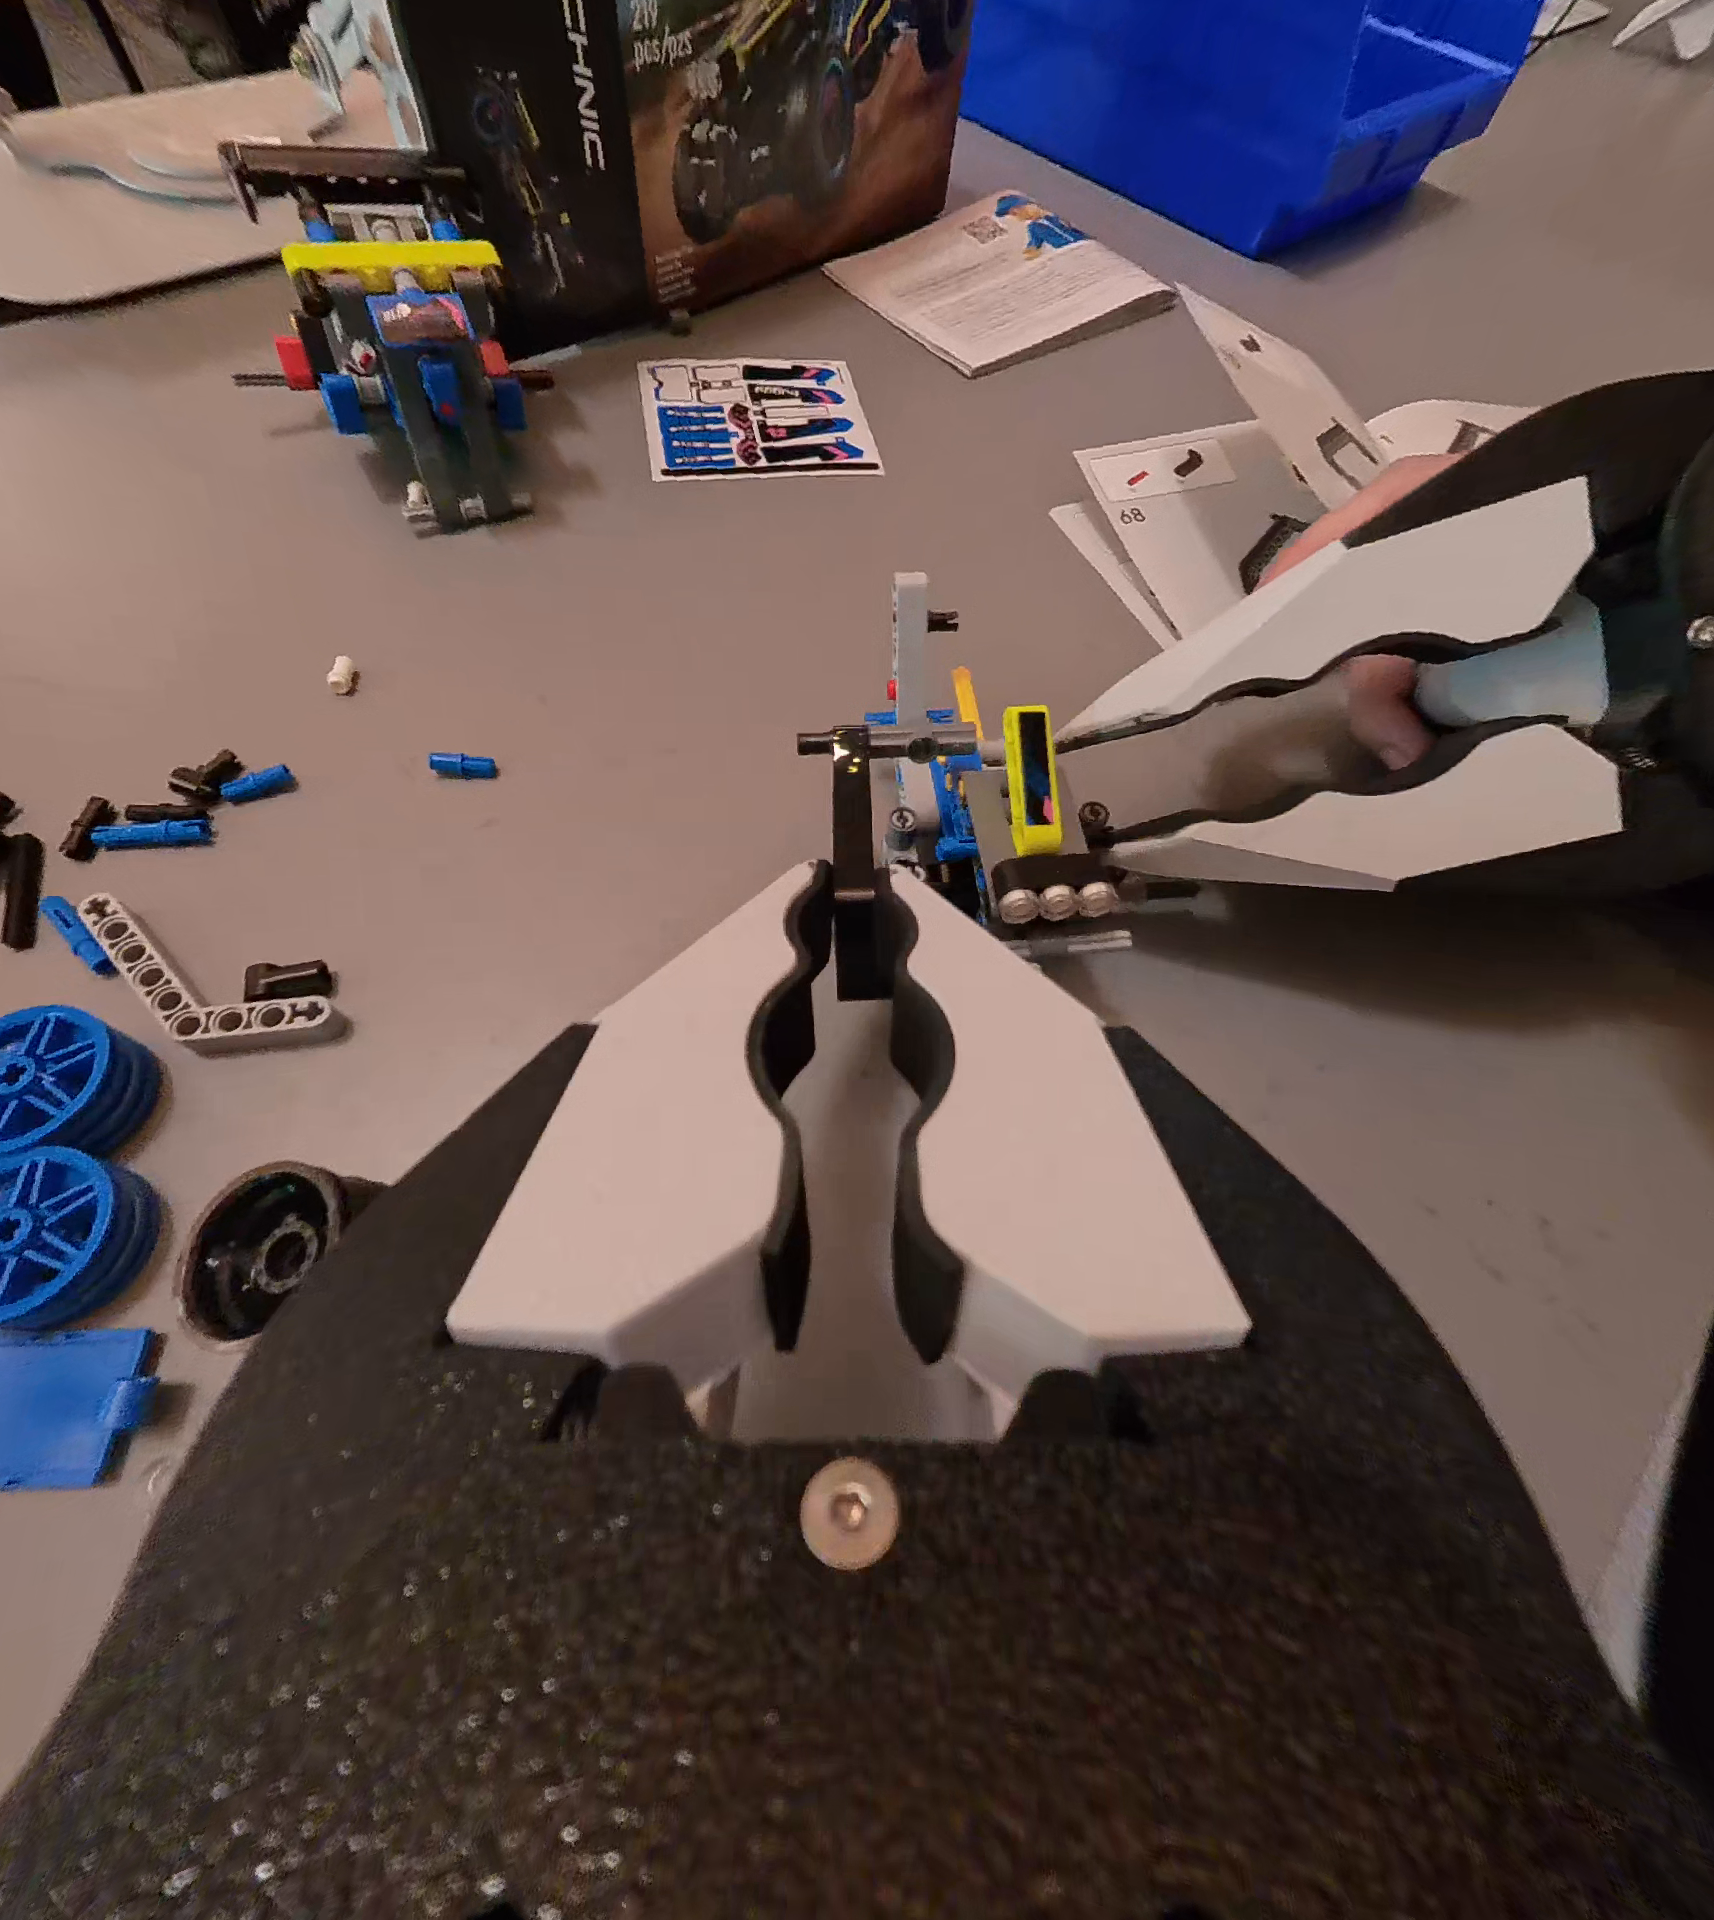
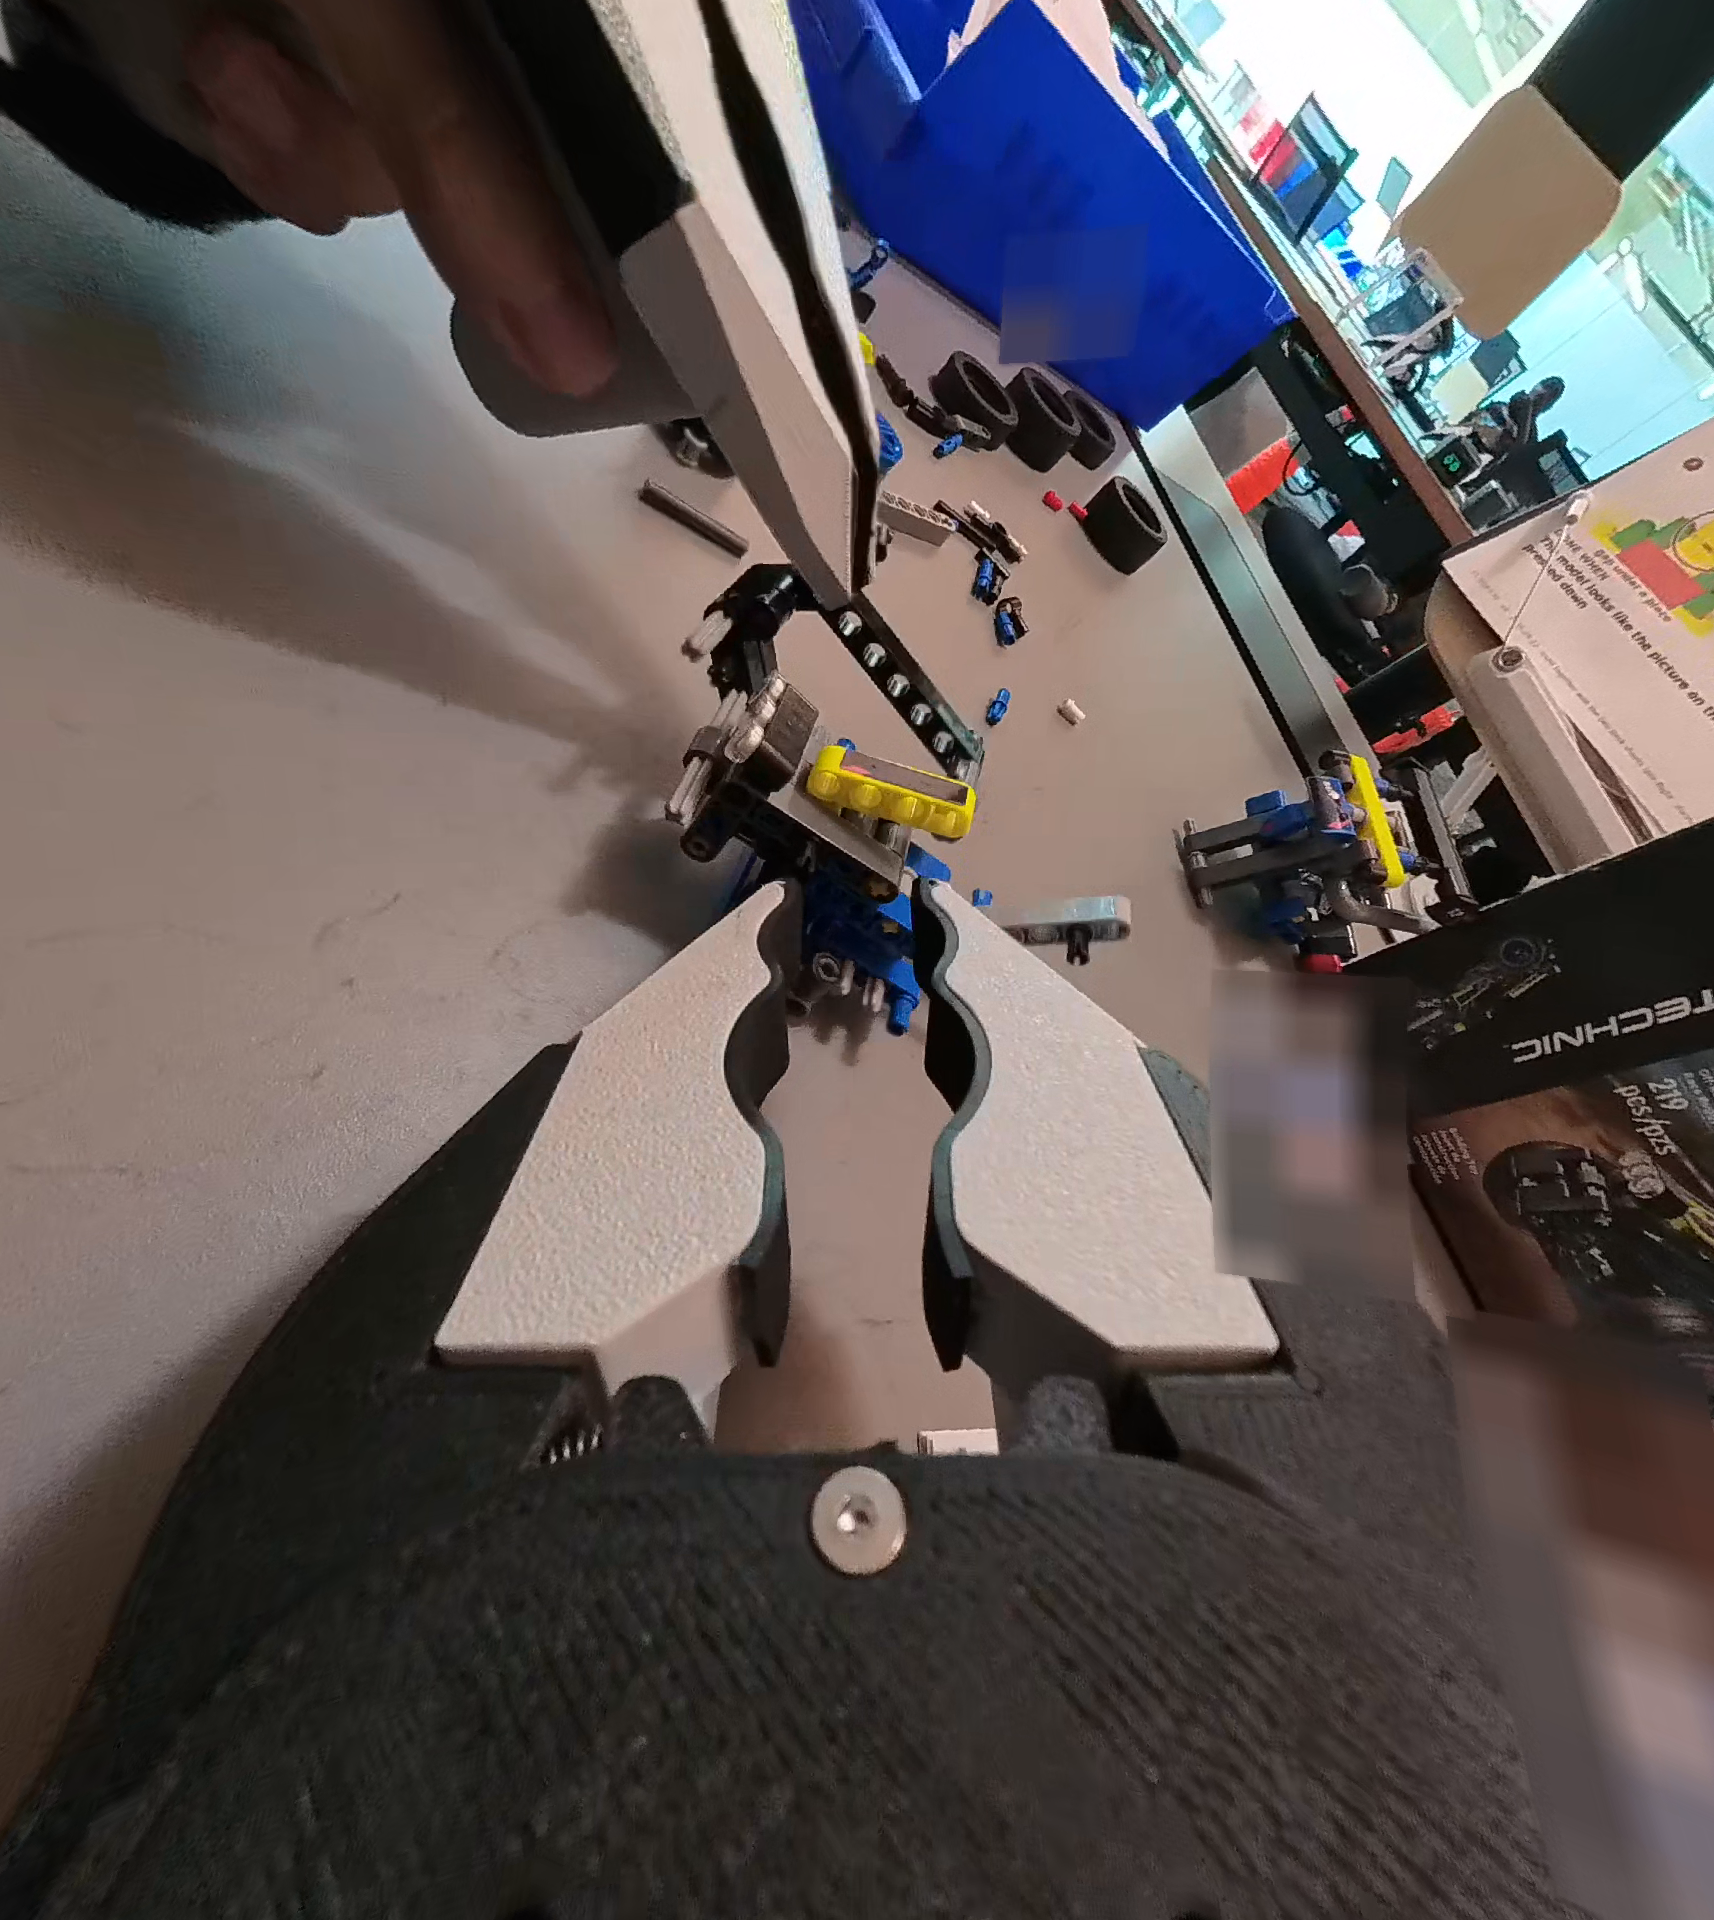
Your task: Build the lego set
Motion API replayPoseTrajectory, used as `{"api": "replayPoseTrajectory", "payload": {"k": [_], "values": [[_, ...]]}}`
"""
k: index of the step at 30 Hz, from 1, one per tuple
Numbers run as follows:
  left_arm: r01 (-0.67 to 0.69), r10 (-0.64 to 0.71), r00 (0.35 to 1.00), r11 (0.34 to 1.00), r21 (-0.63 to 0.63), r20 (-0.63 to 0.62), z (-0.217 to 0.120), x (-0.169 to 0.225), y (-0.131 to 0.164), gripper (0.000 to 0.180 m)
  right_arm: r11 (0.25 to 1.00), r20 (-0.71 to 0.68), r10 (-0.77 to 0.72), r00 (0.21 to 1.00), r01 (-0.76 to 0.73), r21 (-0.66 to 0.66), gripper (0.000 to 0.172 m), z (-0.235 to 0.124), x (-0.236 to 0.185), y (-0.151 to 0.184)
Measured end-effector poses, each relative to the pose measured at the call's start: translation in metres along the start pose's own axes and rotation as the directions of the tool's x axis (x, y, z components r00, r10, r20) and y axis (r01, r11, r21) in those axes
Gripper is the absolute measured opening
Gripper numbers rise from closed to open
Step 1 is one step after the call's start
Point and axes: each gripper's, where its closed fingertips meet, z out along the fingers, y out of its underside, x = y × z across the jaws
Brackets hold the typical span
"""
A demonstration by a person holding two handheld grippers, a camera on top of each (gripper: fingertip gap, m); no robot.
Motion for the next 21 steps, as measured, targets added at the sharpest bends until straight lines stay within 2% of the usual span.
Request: {"api": "replayPoseTrajectory", "payload": {"k": [6,13,21], "values": [[-0.033,0.034,0.998,0.999,-0.012,0.046,-0.006,-0.004,0.002,0.004,1.000,0.020,-0.012,1.000,0.012,0.015,0.019,-0.001,-0.003,-0.002],[0.009,-0.008,1.000,0.999,-0.051,0.011,-0.001,0.000,0.008,0.004,0.994,0.045,-0.082,0.996,0.079,0.072,0.022,-0.005,-0.013,-0.009],[0.040,-0.041,0.999,0.995,-0.087,-0.009,0.001,0.000,0.011,0.004,0.990,0.033,-0.126,0.991,0.124,0.067,0.020,-0.003,-0.017,-0.010]]}}
